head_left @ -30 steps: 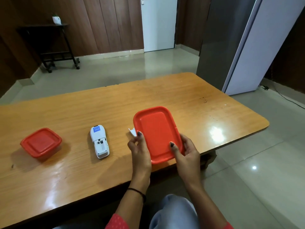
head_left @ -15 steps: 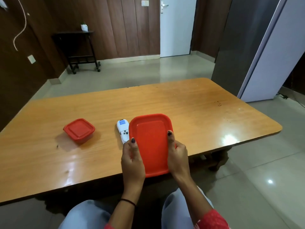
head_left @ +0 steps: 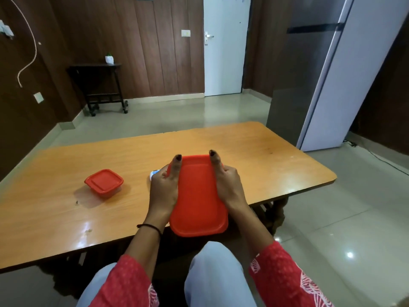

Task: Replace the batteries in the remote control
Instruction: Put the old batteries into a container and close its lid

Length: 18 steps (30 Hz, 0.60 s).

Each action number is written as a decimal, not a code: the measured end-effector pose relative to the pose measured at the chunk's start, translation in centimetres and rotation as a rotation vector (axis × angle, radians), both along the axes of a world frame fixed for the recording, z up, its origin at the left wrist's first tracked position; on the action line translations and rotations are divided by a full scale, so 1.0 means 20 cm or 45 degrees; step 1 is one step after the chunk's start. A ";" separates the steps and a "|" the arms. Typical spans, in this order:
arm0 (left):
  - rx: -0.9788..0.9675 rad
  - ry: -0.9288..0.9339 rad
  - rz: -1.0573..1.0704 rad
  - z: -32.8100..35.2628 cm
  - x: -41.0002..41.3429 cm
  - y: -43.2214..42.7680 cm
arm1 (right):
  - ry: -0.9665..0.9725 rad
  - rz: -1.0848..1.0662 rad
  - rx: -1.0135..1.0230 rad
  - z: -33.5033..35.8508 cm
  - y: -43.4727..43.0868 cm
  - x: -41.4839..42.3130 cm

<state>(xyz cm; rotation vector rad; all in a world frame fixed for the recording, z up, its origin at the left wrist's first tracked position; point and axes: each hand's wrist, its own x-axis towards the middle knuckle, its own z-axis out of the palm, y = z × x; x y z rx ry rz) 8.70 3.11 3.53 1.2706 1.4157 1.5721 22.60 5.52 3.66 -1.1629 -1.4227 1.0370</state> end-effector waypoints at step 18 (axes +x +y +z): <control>-0.597 -0.385 -0.424 -0.23 0.77 0.64 | 0.271 -0.563 -0.368 -0.21 0.73 0.84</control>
